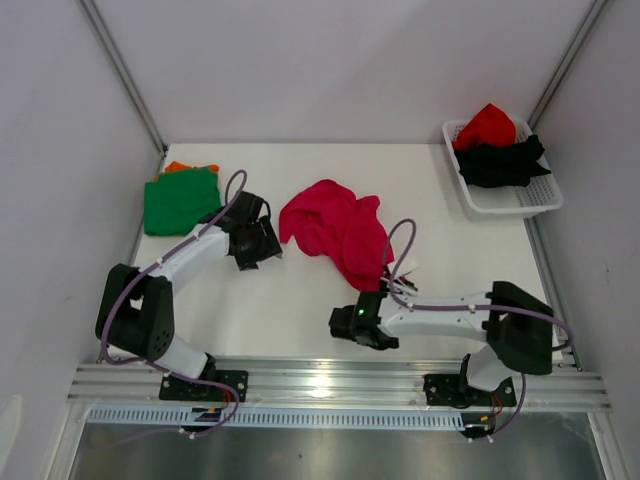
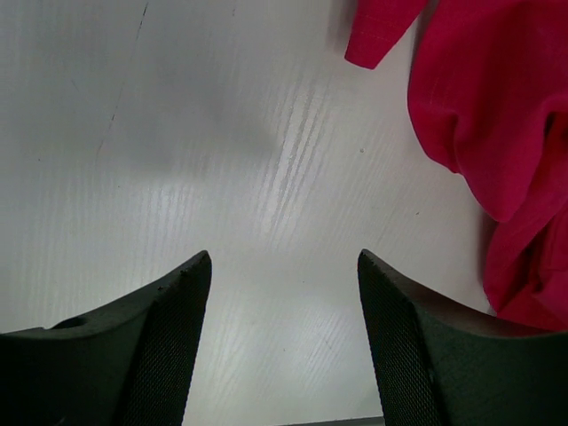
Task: Fold and stack the t-shirts
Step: Flatten out the tshirt
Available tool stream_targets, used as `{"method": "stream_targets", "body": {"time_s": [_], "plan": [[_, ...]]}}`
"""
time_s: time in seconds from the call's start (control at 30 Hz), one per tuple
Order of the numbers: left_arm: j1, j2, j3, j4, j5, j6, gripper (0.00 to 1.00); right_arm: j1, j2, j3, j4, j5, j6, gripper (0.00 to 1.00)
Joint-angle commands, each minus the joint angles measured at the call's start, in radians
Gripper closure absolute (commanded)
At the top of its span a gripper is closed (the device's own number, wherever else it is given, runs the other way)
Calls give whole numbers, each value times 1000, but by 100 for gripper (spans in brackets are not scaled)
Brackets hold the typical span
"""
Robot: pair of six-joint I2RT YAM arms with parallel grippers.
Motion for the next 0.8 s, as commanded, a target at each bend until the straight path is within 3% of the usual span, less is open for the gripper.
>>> {"method": "stream_targets", "body": {"time_s": [0.0,0.17,0.37,0.47,0.6,0.77], "plan": [[-9,-2,45,-12,-31,-5,30,44,84,129,-227,62,412,100],[-9,-8,56,-30,-46,4,30,20,161,188,-227,108,389,100],[-9,-6,58,-30,-52,4,30,-91,21,119,-227,119,394,100],[-11,-3,56,-27,-43,2,30,-143,-95,54,-229,73,456,100],[-12,0,55,-24,-40,2,31,-184,-227,-53,-227,65,741,100],[-19,-3,53,-29,-42,7,31,-270,-280,-58,-227,177,789,100]]}}
